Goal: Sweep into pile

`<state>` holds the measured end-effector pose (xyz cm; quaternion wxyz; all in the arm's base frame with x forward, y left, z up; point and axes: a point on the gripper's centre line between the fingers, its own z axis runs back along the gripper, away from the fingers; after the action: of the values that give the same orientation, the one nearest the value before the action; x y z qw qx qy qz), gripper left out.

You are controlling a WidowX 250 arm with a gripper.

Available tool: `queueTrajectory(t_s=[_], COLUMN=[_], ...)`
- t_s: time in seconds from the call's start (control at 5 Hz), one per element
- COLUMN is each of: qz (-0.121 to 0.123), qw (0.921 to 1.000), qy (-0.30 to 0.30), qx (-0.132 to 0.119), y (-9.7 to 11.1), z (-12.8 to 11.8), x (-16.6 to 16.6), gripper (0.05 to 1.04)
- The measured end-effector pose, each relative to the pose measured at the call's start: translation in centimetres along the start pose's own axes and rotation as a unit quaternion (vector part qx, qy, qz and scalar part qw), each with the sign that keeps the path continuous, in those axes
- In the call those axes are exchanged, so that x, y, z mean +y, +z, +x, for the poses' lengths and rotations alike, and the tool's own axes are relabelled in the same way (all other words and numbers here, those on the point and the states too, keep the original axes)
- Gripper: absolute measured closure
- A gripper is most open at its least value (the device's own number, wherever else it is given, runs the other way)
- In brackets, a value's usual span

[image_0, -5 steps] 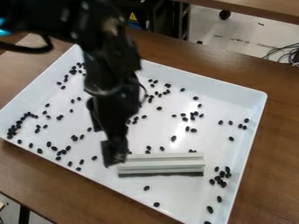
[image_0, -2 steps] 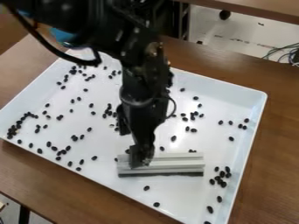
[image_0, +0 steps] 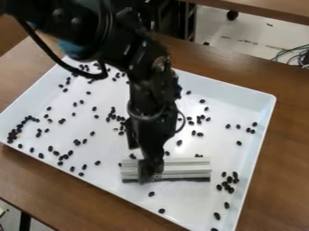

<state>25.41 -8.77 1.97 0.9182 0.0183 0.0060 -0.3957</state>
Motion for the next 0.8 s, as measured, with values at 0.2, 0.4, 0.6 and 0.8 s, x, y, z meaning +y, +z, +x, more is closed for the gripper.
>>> queueTrajectory(t_s=[0.2,0.4,0.6,0.8], qz=[-0.016,-0.011,-0.009,-0.006], qw=[0.9998,0.9997,0.9996,0.9994], qy=[-0.008,-0.004,-0.004,-0.001], qx=[0.010,0.023,0.026,0.034], y=[-1.56,-1.94,-1.96,-1.48], z=[-0.03,-0.25,-0.31,-0.63], x=[-0.36,-0.15,-0.06,0.02], gripper=[0.084,0.137,0.450,0.705])
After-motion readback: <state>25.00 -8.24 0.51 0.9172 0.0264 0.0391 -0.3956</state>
